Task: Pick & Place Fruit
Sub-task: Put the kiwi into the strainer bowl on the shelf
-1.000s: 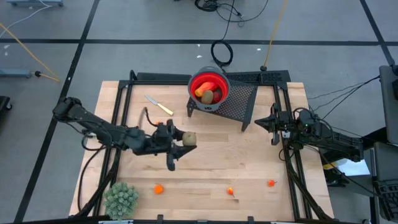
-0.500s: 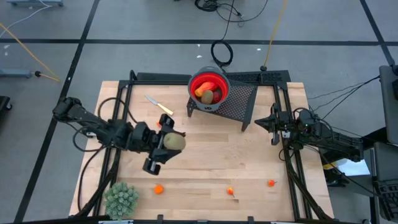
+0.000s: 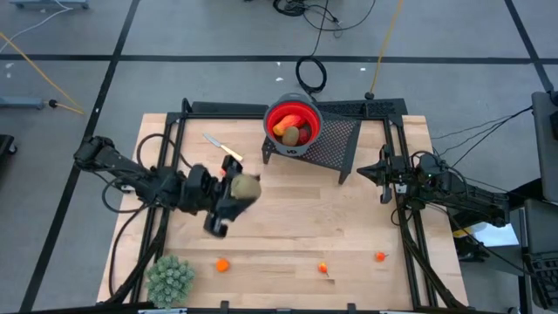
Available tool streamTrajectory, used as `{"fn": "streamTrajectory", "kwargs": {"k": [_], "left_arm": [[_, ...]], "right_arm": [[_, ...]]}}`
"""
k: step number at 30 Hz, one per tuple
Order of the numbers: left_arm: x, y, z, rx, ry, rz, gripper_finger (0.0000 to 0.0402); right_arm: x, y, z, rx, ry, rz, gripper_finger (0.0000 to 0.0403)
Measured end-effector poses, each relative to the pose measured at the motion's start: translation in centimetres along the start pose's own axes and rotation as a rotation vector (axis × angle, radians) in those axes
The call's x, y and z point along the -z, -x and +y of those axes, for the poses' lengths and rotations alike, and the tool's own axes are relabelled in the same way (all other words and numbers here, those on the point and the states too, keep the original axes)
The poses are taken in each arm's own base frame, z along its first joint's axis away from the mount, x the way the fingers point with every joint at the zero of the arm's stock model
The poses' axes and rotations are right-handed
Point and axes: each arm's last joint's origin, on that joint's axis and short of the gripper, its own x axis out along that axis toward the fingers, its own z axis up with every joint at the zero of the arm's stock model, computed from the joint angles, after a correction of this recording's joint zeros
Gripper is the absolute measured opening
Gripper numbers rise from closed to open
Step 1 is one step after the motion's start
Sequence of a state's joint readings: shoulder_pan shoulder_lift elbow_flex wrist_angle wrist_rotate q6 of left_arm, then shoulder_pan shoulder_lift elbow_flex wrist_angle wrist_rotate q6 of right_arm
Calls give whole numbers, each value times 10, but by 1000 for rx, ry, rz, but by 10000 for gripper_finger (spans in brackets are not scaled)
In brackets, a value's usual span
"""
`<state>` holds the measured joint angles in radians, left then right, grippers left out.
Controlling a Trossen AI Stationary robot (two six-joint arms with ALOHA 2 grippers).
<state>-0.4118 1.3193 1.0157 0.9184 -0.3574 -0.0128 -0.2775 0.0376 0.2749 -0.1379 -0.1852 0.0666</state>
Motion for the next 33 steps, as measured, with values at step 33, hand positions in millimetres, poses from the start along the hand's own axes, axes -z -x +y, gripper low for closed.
{"fn": "streamTrajectory", "kwargs": {"k": [33], "left_arm": [[10,-2,41,-620,184,-15,212]], "right_arm": [[0,0,0,0,0,0,0]]}}
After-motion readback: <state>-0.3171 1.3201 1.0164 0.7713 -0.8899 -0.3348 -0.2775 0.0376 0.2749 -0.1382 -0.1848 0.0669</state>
